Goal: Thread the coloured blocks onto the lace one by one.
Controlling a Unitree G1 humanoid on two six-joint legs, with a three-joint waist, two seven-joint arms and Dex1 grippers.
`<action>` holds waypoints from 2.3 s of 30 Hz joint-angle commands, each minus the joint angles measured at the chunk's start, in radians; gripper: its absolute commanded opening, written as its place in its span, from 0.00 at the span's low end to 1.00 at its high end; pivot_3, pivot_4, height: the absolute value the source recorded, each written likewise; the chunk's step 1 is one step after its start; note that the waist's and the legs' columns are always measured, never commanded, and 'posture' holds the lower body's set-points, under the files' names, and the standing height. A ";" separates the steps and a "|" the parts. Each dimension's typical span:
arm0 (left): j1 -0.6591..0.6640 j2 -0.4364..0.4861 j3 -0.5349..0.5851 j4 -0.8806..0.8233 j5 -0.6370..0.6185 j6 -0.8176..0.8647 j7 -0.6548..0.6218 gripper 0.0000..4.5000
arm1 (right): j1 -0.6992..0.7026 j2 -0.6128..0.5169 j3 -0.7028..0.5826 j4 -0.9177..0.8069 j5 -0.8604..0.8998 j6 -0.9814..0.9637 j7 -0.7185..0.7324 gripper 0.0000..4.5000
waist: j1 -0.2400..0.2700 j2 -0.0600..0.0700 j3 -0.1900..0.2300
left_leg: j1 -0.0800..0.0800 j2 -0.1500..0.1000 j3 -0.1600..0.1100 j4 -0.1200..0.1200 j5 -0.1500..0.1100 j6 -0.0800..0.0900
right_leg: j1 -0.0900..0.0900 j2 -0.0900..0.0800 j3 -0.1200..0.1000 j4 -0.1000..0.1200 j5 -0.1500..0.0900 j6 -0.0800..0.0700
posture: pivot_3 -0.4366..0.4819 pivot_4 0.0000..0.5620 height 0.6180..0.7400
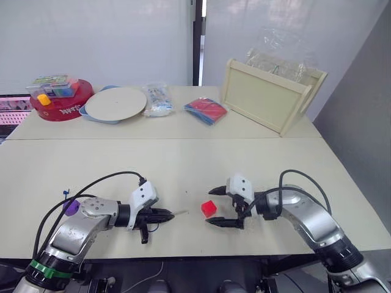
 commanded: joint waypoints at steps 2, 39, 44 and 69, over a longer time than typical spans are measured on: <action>-0.024 0.010 -0.015 -0.076 -0.025 0.022 -0.023 0.00 | -0.057 0.045 0.023 0.156 -0.072 -0.151 0.059 0.99 | -0.001 0.000 0.000 | 0.000 0.000 0.000 0.001 0.000 0.000 | 0.000 0.000 0.000 0.000 0.000 0.000 | 0.48 0.27 1.00; -0.158 -0.100 -0.123 -0.009 0.037 0.025 0.002 0.00 | 0.002 0.090 -0.015 0.195 -0.119 -0.214 0.094 0.26 | 0.000 0.000 0.000 | 0.000 0.000 0.000 0.004 0.000 0.000 | 0.001 0.000 0.000 0.002 0.000 0.000 | 0.48 0.27 1.00; -0.179 -0.117 -0.142 -0.018 0.036 0.037 -0.001 0.00 | 0.005 0.097 -0.012 0.195 -0.123 -0.216 0.090 0.26 | 0.000 0.000 0.000 | 0.000 0.000 0.000 0.004 0.000 0.000 | 0.001 0.000 0.000 0.002 0.000 0.000 | 0.48 0.27 1.00; -0.175 -0.069 -0.123 0.002 0.053 0.001 -0.073 0.00 | 0.072 0.141 0.015 0.241 -0.162 -0.251 0.139 0.26 | -0.005 0.000 0.000 | 0.001 0.001 0.000 0.006 0.000 0.000 | 0.003 0.001 0.000 0.002 0.000 0.000 | 0.48 0.27 1.00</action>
